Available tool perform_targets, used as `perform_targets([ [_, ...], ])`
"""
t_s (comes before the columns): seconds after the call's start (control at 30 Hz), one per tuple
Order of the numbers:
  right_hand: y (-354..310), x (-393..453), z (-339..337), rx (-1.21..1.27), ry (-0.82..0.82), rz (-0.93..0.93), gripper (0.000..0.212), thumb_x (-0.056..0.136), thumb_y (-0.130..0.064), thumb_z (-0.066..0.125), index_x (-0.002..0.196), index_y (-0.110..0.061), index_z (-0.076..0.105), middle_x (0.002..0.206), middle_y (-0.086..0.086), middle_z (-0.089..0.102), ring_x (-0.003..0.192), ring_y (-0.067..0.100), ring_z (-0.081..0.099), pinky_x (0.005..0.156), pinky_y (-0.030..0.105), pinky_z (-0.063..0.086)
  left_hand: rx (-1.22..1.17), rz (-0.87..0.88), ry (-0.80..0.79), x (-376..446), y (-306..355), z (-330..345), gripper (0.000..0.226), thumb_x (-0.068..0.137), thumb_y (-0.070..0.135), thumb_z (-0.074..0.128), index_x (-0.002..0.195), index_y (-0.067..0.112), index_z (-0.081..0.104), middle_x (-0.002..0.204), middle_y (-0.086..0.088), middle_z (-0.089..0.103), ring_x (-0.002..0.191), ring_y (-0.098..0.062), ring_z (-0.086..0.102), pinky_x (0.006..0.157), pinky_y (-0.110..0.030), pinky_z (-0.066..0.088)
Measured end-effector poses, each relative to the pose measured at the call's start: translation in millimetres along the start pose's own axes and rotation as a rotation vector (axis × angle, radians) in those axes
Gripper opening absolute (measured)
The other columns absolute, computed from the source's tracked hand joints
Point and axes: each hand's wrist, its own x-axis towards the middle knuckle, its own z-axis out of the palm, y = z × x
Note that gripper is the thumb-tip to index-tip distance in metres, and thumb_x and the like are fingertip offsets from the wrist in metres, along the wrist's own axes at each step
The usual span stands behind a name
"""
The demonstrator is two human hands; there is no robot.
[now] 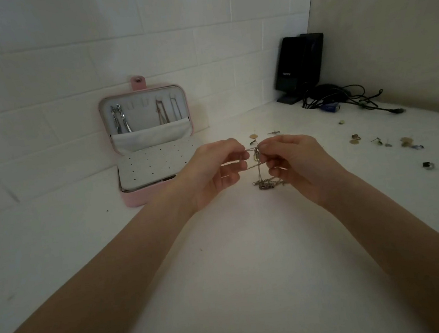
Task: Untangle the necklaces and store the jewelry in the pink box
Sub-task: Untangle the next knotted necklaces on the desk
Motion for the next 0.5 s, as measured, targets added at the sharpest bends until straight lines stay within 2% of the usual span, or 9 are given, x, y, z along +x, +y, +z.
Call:
perform_targets([
  [0.17, 1.3, -0.2, 1.6, -0.071, -0.045, 0.003, 0.009, 0.086, -0.003, 0.058, 0.08, -0.005, 0.065, 0.061, 0.001, 0.059, 0.054, 0.009, 0.046, 0.053, 0.021, 0.038, 0.218, 0.016, -0.005, -0.6, -3.7, 1.0, 0.011, 0.085, 0.004, 0.058, 0.08, 0.013, 0.056, 0.07, 0.002, 0.052, 0.049, -0.006, 0.05, 0.038, -0.014, 0.035],
  [0.33, 2.8, -0.7, 3.4, -0.168, -0.051, -0.032, 0.011, 0.085, -0.003, 0.059, 0.077, -0.004, 0.064, 0.056, -0.001, 0.06, 0.051, 0.008, 0.046, 0.05, 0.02, 0.037, 0.296, 0.055, 0.047, 0.7, -7.5, 3.4, 0.004, 0.087, 0.004, 0.055, 0.086, 0.008, 0.057, 0.071, 0.0, 0.05, 0.042, -0.003, 0.048, 0.04, -0.014, 0.039],
  [0.5, 3.0, 0.5, 1.0, -0.192, 0.014, -0.025, 0.01, 0.086, -0.003, 0.058, 0.078, -0.002, 0.064, 0.056, 0.001, 0.057, 0.051, 0.01, 0.045, 0.046, 0.019, 0.038, 0.297, 0.078, 0.018, 1.3, -7.7, 2.3, 0.002, 0.088, 0.007, 0.058, 0.088, 0.007, 0.06, 0.073, 0.0, 0.057, 0.053, -0.001, 0.056, 0.048, -0.012, 0.044],
])
